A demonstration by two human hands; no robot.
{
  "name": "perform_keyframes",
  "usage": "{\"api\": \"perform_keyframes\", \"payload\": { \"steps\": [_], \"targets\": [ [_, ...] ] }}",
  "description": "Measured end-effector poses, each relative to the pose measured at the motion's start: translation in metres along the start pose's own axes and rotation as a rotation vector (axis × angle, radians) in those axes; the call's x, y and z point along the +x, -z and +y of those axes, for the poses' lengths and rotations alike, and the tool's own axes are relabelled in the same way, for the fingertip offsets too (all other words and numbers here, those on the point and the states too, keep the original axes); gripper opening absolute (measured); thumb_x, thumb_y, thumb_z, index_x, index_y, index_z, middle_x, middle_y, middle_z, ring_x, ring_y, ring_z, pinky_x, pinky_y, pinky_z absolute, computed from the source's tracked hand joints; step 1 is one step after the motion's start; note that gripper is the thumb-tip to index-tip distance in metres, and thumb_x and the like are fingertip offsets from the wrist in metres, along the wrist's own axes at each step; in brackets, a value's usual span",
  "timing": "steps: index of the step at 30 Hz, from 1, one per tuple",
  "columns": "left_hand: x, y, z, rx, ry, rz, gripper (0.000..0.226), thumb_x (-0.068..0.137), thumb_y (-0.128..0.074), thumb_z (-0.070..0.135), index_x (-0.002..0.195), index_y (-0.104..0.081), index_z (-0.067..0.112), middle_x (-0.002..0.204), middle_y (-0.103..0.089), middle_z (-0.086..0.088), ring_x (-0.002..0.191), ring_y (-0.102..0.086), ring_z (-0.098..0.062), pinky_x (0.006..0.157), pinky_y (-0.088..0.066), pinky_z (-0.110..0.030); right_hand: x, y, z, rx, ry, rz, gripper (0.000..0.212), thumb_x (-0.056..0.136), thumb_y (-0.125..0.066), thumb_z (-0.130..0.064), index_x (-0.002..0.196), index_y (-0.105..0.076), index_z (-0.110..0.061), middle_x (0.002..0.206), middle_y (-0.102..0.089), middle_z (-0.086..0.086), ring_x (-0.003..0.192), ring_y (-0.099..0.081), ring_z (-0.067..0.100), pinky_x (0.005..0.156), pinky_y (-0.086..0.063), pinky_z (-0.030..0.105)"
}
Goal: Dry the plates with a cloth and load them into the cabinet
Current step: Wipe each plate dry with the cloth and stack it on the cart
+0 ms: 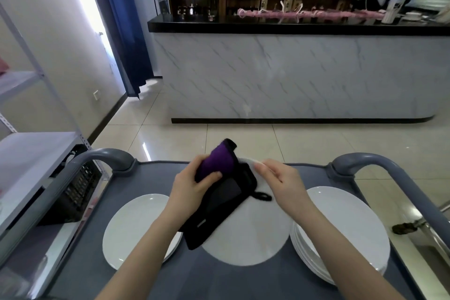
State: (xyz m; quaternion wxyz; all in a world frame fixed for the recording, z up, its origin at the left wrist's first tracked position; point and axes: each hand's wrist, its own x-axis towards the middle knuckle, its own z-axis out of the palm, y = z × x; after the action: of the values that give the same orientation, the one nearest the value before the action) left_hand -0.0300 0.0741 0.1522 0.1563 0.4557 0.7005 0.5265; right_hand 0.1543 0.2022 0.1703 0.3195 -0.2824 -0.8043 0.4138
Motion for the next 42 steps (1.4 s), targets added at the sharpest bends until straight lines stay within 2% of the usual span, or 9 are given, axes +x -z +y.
{"api": "perform_keyframes", "payload": {
  "steps": [3, 7, 12, 15, 21, 25, 29, 36, 42],
  "targets": [
    [-0.007, -0.009, -0.008, -0.216, 0.168, 0.21, 0.016, 0.092, -0.066, 0.028, 0.103, -0.061, 0.039, 0.089, -0.069, 0.016, 0.085, -0.064, -0.003, 0.076, -0.049, -0.022, -0.004, -0.003, 0.003, 0.166, -0.114, 0.268, 0.041, 0.101, -0.054, -0.03, 0.069, -0.048, -0.004, 0.063, -0.037, -0.001, 0.061, -0.033, 0.009, 0.056, -0.03, 0.026],
    [-0.033, -0.043, -0.015, -0.545, 0.398, 0.298, 0.012, 0.095, -0.062, 0.029, 0.106, -0.06, 0.034, 0.094, -0.071, 0.008, 0.089, -0.066, -0.011, 0.078, -0.05, -0.029, -0.011, -0.023, 0.002, 0.335, -0.306, 0.552, 0.045, 0.103, -0.048, -0.036, 0.06, -0.038, -0.024, 0.055, -0.031, -0.014, 0.055, -0.027, 0.005, 0.049, -0.026, 0.017],
    [-0.039, -0.035, -0.024, -0.517, 0.367, 0.303, 0.014, 0.096, -0.062, 0.022, 0.105, -0.061, 0.032, 0.093, -0.071, 0.006, 0.09, -0.066, -0.014, 0.076, -0.049, -0.027, -0.015, -0.01, 0.024, 0.164, -0.244, 0.313, 0.034, 0.103, -0.048, -0.036, 0.07, -0.046, -0.027, 0.059, -0.044, -0.013, 0.058, -0.038, 0.006, 0.06, -0.036, 0.028],
    [-0.03, -0.013, -0.019, -0.274, 0.169, 0.167, 0.023, 0.094, -0.063, 0.02, 0.104, -0.061, 0.041, 0.093, -0.07, 0.012, 0.085, -0.065, -0.005, 0.071, -0.05, -0.018, -0.003, 0.004, 0.02, 0.051, -0.137, 0.1, 0.012, 0.099, -0.051, -0.045, 0.09, -0.059, -0.041, 0.07, -0.061, -0.014, 0.065, -0.054, 0.003, 0.061, -0.042, 0.014],
    [-0.002, 0.023, -0.005, 0.025, 0.004, -0.13, 0.033, 0.091, -0.067, 0.024, 0.103, -0.055, 0.052, 0.092, -0.066, 0.023, 0.085, -0.063, -0.001, 0.069, -0.046, -0.009, 0.01, 0.008, 0.011, -0.105, 0.008, -0.141, 0.032, 0.087, -0.049, -0.06, 0.072, -0.051, -0.032, 0.062, -0.048, -0.012, 0.059, -0.044, 0.001, 0.057, -0.034, 0.018],
    [-0.002, 0.024, -0.006, 0.009, 0.014, -0.127, 0.031, 0.092, -0.067, 0.023, 0.103, -0.057, 0.049, 0.092, -0.067, 0.02, 0.085, -0.063, -0.002, 0.071, -0.048, -0.012, 0.006, -0.007, 0.01, -0.033, 0.008, -0.064, 0.047, 0.096, -0.059, -0.042, 0.064, -0.036, -0.015, 0.057, -0.032, -0.01, 0.056, -0.031, 0.007, 0.054, -0.025, 0.025],
    [-0.02, 0.003, -0.018, -0.286, 0.186, 0.175, 0.022, 0.095, -0.061, 0.018, 0.097, -0.062, 0.04, 0.084, -0.068, 0.015, 0.077, -0.063, -0.002, 0.069, -0.048, -0.019, 0.0, -0.013, 0.011, 0.113, -0.128, 0.17, 0.048, 0.098, -0.059, -0.033, 0.062, -0.033, -0.014, 0.057, -0.031, -0.009, 0.057, -0.029, 0.01, 0.054, -0.025, 0.028],
    [-0.045, -0.047, -0.024, -0.465, 0.395, 0.362, 0.014, 0.096, -0.059, 0.032, 0.11, -0.056, 0.035, 0.089, -0.068, 0.02, 0.088, -0.065, -0.003, 0.074, -0.047, -0.026, -0.012, -0.037, 0.017, 0.321, -0.369, 0.549, 0.038, 0.1, -0.053, -0.041, 0.075, -0.06, -0.014, 0.062, -0.051, -0.002, 0.057, -0.04, 0.008, 0.053, -0.037, 0.015],
    [-0.02, -0.017, -0.03, -0.233, 0.239, 0.223, 0.016, 0.094, -0.063, 0.025, 0.101, -0.057, 0.04, 0.088, -0.068, 0.019, 0.083, -0.064, -0.004, 0.069, -0.046, -0.019, -0.013, -0.017, 0.02, 0.186, -0.232, 0.327, 0.032, 0.099, -0.055, -0.036, 0.073, -0.06, -0.017, 0.059, -0.051, -0.005, 0.057, -0.043, 0.007, 0.054, -0.037, 0.019]
  ]
}}
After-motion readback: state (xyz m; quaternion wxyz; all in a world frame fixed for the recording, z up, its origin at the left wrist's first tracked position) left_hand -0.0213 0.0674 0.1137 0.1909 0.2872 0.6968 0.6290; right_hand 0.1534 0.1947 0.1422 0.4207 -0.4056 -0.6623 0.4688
